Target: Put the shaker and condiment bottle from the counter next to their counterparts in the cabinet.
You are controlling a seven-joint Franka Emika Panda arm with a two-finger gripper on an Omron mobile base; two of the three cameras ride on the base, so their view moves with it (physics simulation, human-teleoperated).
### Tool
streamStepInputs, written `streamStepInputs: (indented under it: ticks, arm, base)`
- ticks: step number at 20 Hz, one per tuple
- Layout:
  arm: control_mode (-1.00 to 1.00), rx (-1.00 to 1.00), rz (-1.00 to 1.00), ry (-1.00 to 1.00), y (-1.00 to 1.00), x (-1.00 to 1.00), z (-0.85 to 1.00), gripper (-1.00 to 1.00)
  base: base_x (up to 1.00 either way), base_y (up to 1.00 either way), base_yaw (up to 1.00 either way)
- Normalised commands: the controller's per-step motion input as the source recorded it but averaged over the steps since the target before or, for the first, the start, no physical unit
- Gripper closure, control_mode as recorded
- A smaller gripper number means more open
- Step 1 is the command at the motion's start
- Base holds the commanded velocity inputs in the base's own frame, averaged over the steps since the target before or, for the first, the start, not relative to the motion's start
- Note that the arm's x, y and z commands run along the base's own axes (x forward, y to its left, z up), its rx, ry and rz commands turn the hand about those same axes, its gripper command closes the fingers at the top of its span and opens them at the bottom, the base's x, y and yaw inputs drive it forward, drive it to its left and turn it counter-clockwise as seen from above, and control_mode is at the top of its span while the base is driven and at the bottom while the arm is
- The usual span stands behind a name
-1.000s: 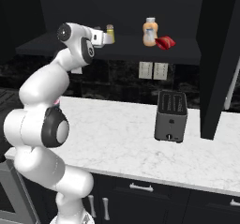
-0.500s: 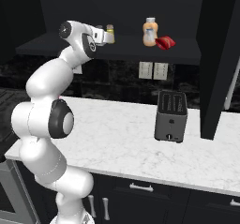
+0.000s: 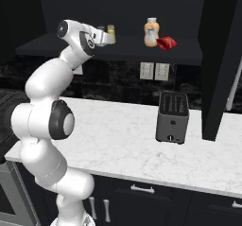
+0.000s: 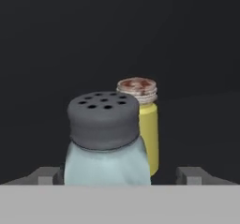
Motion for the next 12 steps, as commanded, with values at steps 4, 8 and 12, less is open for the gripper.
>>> streamStepInputs:
  ticks: [4,8,12]
  arm:
    - [-1.00,0.14,-0.10,-0.02,-0.02,-0.65,0.00,-1.00]
    - [-1.00,0.19,-0.07,-0.06,-0.11,-1.00,0.08,-1.00]
    - [-1.00,0.20,0.00,-0.10,-0.24,-1.00,0.22,-1.00]
  base:
    - [0.00,0.00,0.00]
    - [0.00,0.00,0.00]
    - [0.00,0.00,0.00]
